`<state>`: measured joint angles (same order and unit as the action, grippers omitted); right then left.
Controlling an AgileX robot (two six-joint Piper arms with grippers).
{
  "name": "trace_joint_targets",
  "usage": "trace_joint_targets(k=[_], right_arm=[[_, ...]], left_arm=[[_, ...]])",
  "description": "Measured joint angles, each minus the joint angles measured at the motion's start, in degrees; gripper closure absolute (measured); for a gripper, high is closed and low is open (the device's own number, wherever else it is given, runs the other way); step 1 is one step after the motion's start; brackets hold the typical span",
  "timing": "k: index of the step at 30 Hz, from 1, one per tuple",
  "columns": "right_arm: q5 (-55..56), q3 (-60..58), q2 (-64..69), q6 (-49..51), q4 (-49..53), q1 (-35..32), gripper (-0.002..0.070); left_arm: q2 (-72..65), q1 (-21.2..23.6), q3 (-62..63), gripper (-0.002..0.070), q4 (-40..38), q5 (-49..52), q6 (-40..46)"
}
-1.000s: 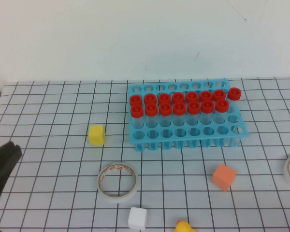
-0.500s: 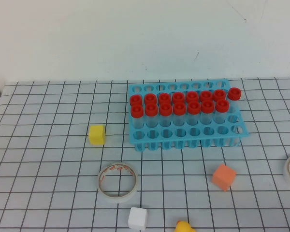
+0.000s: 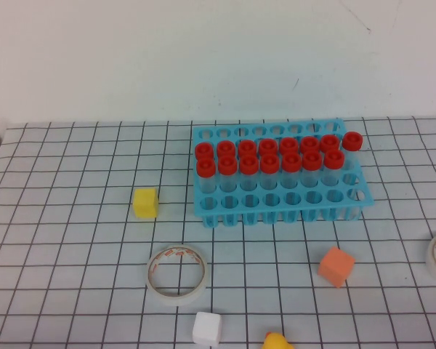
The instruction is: Place the test tubes
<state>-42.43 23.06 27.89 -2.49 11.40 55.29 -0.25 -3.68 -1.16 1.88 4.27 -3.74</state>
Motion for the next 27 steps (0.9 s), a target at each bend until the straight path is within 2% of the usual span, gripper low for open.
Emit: trace_joint_targets(k=[5,8,15,27], right_arm=[[0.0,0.0,0.0,0.0,-0.1,0.0,0.0678],[0.0,0.0,0.0,0.0,-0.1,0.0,0.0678],[0.0,0.0,0.0,0.0,-0.1,0.0,0.0678],[0.0,0.0,0.0,0.0,-0.1,0.0,0.0678]], left_arm=[[0.8,0.2,0.0,0.0675,-2.6,10.4,-0.1],[0.9,0.2,0.1,0.0675,-4.0,13.0,0.8],[0.9,0.2,0.1,0.0676,-4.9,13.3,3.7],[0.9,0.2,0.1,0.0676,-5.0,13.5,3.7]])
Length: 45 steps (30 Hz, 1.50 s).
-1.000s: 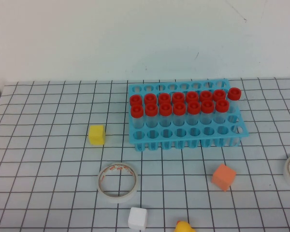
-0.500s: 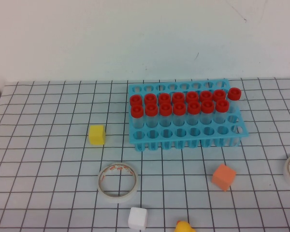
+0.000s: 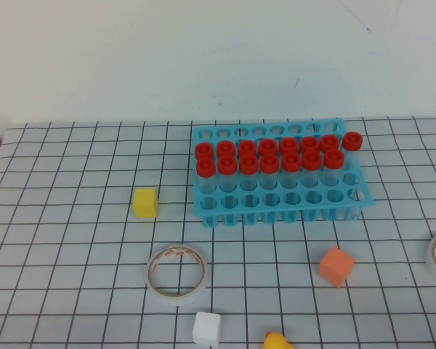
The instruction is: Place the test tubes
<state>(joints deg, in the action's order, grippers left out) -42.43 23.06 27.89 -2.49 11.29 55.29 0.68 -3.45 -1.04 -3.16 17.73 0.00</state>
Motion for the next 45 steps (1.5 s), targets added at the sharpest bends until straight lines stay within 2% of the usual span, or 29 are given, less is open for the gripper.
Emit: trace_joint_targets(k=[13,18,25,26,33,34,39,45], right_arm=[[0.0,0.0,0.0,-0.1,-0.4,-0.7,0.0678],[3.9,-1.5,0.0,-5.6,-0.6,-10.9,0.0678],[22.2,-11.2,-2.9,-9.8,0.9,-27.8,0.0678],[24.5,-13.8,-6.0,-9.9,0.9,-32.6,0.0678],[24.9,-19.2,-20.2,-9.9,0.0,-45.5,0.0678],[24.9,-20.6,-24.7,-9.9,-1.1,-48.9,0.0678],[25.2,-22.7,-28.4,-9.9,-2.3,-54.9,0.0678],[24.0,-23.5,-28.6,-9.9,-3.7,-55.5,0.0678]], left_arm=[[0.0,0.0,0.1,0.0676,0.0,0.1,0.0],[0.0,0.0,0.1,0.0676,-0.1,0.1,0.0],[0.0,0.0,0.1,0.0676,-0.1,0.1,0.0],[0.0,0.0,0.1,0.0676,-0.1,0.1,0.0],[0.0,0.0,0.1,0.0676,-0.1,0.1,-1.6],[0.0,0.0,0.1,0.0676,-0.1,0.1,-1.7],[0.1,0.0,0.1,0.0676,-0.1,0.1,-1.7],[0.1,0.0,0.1,0.0675,-0.1,0.1,-1.7]])
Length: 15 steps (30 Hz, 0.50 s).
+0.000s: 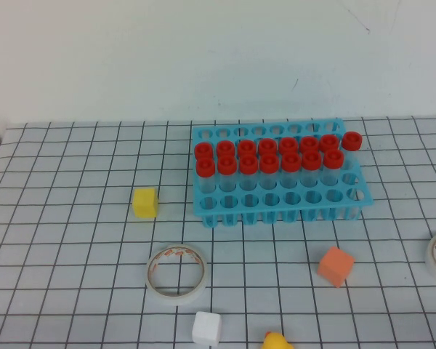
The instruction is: Place the test tubes
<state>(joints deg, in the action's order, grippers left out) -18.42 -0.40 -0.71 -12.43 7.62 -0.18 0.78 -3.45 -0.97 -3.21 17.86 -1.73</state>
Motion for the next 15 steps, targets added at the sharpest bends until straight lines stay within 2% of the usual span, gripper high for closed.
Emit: trace_joint_targets(k=[15], right_arm=[[-0.9,-0.7,0.0,9.5,-1.6,0.0,0.0678]], left_arm=[[0.0,0.0,0.0,0.0676,0.0,0.0,0.0]])
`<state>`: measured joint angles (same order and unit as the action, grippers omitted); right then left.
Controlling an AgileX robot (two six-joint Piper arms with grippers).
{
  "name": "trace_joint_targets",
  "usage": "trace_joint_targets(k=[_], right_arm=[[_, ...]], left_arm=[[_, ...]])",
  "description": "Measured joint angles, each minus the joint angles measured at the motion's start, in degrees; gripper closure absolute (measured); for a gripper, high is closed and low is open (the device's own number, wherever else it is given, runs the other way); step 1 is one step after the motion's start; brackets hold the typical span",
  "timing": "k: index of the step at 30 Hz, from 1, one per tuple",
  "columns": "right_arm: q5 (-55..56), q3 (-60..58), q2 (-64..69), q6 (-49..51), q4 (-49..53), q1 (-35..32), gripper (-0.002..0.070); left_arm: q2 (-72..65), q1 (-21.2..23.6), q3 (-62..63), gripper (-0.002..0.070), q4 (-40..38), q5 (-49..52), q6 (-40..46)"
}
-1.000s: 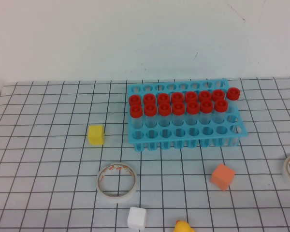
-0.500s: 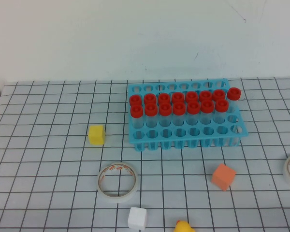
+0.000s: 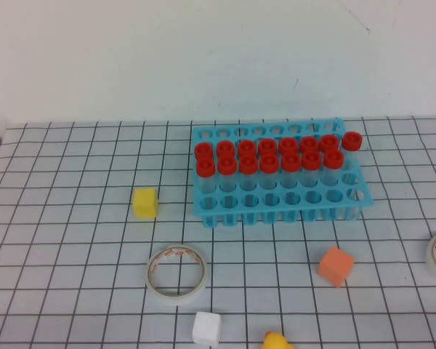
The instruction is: Place the test tubes
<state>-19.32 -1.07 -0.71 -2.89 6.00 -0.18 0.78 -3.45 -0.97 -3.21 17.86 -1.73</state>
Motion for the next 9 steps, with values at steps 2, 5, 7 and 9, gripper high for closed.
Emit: trace_joint_targets(k=[2,5,7,9], right_arm=[[0.0,0.0,0.0,0.1,0.0,0.0,0.0678],[0.0,0.0,0.0,0.3,-0.1,0.0,0.0678],[0.0,0.0,0.0,0.3,-0.2,0.0,0.0678],[0.0,0.0,0.0,0.3,-0.2,0.0,0.0678]], left_arm=[[0.0,0.0,0.0,0.0676,-0.1,0.0,0.0],[0.0,0.0,0.0,0.0675,-0.1,0.0,-0.1],[0.0,0.0,0.0,0.0675,-0.1,0.0,-0.1],[0.0,0.0,0.0,0.0675,-0.1,0.0,-0.1]])
